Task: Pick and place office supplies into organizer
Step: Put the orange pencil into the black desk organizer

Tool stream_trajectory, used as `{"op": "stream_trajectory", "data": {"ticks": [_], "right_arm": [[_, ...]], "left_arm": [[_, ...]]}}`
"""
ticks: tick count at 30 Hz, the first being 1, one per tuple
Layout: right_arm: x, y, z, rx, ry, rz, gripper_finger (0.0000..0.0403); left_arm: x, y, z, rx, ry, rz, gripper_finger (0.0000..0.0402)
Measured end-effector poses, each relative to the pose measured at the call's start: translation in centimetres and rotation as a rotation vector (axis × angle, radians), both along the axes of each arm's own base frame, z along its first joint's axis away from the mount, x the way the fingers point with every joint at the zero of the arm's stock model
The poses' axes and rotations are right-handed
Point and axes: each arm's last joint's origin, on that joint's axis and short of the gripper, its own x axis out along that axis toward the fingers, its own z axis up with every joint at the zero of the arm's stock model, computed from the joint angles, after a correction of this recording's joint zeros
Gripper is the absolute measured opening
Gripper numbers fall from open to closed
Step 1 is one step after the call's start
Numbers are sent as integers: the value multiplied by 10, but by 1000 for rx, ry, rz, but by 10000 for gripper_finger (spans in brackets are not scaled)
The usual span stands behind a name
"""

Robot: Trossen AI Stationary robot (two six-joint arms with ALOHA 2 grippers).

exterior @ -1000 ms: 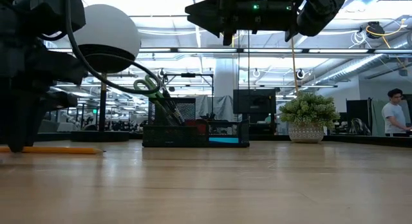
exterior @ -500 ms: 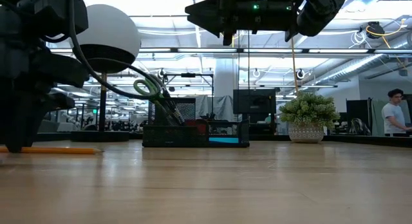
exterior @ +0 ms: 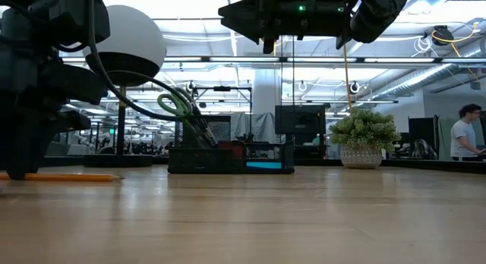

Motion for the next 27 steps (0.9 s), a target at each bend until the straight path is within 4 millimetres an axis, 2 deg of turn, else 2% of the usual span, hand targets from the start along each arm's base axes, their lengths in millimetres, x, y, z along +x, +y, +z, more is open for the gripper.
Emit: {"op": "stream_trajectory", "data": {"ticks": [10,17,27], "right_arm": [[0,0,0,0,0,0,118],[0,0,0,0,0,0,118],[0,0,0,0,0,0,118]], "left_arm": [[0,4,0,-37,33,23,54],[1,7,1,-50,34,38,8],[8,6,7,-42,22,23,4]]}}
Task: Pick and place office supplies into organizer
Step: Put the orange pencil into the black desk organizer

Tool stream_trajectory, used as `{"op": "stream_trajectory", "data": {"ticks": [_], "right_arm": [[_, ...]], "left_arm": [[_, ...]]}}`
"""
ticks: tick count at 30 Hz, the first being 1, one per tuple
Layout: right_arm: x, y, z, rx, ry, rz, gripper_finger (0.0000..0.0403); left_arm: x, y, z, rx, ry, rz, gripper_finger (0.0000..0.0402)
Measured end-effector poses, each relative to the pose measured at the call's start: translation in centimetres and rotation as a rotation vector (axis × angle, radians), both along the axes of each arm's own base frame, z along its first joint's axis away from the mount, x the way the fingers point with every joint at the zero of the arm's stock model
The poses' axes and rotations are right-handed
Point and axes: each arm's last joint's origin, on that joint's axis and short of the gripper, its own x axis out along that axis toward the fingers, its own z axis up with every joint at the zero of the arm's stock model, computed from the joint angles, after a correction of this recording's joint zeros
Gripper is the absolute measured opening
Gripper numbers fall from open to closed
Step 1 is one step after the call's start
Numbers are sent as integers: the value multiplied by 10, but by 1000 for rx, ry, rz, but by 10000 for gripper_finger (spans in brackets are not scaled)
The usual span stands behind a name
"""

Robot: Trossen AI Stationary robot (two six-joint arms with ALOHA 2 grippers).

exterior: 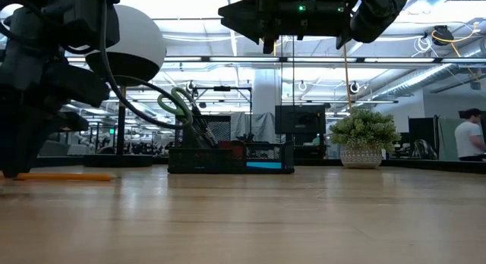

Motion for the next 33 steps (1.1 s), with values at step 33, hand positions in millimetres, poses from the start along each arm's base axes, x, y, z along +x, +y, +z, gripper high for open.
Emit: {"op": "stream_trajectory", "data": {"ticks": [33], "right_arm": [[0,0,0,-7,1,-1,118]], "left_arm": [[-2,-3,10,60,54,-26,2]]}}
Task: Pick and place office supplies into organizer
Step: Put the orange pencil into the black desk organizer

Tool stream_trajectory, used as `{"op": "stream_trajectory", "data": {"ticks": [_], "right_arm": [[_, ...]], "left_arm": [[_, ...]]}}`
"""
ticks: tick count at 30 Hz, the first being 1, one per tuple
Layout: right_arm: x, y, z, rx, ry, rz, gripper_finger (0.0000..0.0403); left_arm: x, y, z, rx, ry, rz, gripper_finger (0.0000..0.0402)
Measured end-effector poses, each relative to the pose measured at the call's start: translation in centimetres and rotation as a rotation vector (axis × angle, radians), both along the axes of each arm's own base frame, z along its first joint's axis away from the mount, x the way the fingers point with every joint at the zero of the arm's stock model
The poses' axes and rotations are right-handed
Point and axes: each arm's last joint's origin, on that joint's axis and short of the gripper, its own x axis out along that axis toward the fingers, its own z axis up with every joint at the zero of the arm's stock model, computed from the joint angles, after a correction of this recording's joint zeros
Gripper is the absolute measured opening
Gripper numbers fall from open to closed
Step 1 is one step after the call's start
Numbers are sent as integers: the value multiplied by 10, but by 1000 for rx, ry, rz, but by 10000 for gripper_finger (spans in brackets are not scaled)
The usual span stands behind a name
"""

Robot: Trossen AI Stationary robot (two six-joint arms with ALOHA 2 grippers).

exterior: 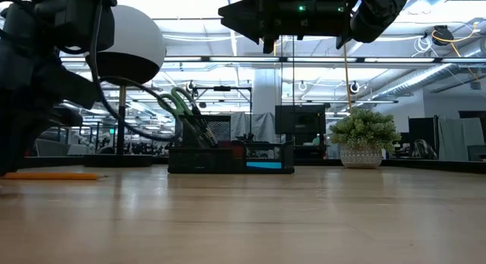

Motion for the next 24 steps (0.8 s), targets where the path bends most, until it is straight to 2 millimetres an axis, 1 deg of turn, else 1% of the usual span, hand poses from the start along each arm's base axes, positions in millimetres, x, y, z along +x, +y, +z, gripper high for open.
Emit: {"op": "stream_trajectory", "data": {"ticks": [2,8,11,20,24], "right_arm": [[0,0,0,0,0,0,118],[0,0,0,0,2,0,118],[0,0,0,0,3,0,118],[0,0,0,1,4,0,118],[-2,0,4,0,-6,0,118]], "left_arm": [[0,0,3,5,13,-5,3],[9,-1,20,57,-4,-33,3],[14,-2,25,63,-40,-40,3],[12,-2,26,74,-25,-45,2],[12,-2,26,74,-25,-47,4]]}}
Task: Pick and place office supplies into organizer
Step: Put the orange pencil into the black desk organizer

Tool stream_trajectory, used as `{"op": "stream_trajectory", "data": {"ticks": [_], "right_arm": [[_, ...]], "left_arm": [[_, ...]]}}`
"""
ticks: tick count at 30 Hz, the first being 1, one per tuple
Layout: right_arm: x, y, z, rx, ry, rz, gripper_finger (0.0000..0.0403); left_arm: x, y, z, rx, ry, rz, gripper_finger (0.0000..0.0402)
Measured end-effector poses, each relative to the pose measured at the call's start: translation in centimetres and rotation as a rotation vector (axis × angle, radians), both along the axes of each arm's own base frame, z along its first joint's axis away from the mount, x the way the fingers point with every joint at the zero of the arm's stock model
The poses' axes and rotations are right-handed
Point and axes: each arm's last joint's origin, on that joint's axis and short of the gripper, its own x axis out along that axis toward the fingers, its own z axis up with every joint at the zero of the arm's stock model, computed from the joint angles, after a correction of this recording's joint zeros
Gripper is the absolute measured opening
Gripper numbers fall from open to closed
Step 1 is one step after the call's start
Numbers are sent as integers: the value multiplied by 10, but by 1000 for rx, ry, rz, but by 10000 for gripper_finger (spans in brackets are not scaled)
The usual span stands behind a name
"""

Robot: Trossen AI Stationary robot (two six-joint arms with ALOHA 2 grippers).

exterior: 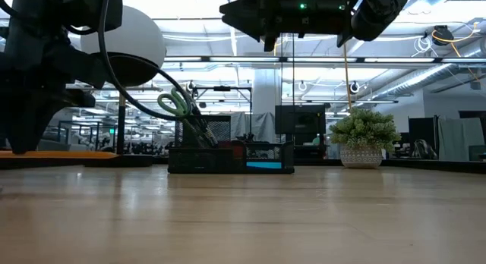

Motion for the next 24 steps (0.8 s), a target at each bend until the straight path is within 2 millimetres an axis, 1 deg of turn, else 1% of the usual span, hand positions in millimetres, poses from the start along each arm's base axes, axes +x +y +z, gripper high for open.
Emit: {"op": "stream_trajectory", "data": {"ticks": [6,9,13,19,24], "right_arm": [[-8,1,11,2,28,0,118],[-12,2,12,6,69,2,118],[-13,2,13,8,81,2,118],[-13,2,12,8,90,2,118],[-13,2,12,9,93,3,118]], "left_arm": [[1,1,0,30,-14,-7,4],[1,1,0,38,-22,-8,2],[3,2,0,49,-39,-10,4],[12,2,2,59,-135,-15,4],[25,2,15,52,-224,-34,2]]}}
